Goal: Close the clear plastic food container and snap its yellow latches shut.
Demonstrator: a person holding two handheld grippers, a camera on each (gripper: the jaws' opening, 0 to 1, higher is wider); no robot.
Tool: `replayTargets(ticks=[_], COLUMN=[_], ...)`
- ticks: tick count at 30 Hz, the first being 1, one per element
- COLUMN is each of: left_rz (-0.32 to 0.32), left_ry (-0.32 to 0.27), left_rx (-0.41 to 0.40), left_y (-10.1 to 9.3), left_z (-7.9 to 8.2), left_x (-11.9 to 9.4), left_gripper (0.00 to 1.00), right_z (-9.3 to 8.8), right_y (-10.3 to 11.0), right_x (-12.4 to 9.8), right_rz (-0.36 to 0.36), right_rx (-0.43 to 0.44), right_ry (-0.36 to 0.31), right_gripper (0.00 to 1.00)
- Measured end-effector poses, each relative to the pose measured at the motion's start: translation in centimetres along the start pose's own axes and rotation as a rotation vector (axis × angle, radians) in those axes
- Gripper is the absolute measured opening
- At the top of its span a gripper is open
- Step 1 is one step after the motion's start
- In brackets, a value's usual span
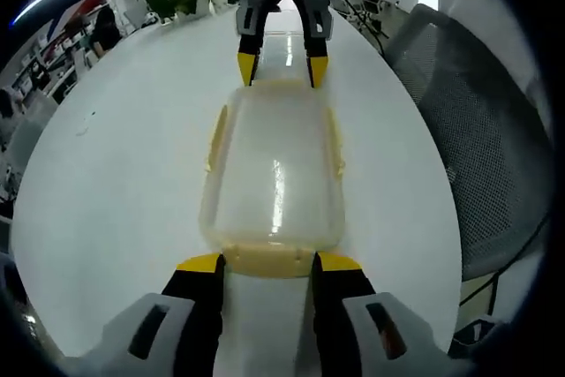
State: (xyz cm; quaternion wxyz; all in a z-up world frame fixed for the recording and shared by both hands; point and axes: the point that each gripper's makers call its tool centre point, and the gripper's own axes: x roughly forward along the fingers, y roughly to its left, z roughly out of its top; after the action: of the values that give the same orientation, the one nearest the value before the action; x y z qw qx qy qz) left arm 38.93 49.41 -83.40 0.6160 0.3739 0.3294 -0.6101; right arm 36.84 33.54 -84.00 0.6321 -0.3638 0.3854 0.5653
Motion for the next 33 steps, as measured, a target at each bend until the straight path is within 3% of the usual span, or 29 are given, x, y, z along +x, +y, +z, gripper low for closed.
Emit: replayTargets(ticks=[8,13,16,23,33], left_rz=[-0.010,-0.050,-0.079,-0.064,-0.052], left_ry=[0.021,0.061,0.076,0.134,0.092], left_rx=[0.018,0.009,0.069,0.048,0.021], left_y=[-0.21,-0.27,-0.62,-0.62,-0.74], left_z=[0.14,0.21,0.46,0.42,0.24], left_x=[0.12,0.38,0.43,0.48,0.37], left_gripper=[0.39,0.39,0.40,0.40,0.37], right_z=[-0.22,-0.16,-0.25,-0.31,-0.29], right_y=[0.19,0.14,0.17,0.09,0.03], right_x=[-0.03,0.01,-0.02,0.06,-0.06], right_rz=[0.021,0.028,0.035,0.038,0.046], right_rx=[-0.007,-0.015,-0.024,-0.022,-0.028], right_ry=[0.016,0.044,0.056,0.063,0.066], right_gripper=[0.40,0.40,0.39,0.39,0.37])
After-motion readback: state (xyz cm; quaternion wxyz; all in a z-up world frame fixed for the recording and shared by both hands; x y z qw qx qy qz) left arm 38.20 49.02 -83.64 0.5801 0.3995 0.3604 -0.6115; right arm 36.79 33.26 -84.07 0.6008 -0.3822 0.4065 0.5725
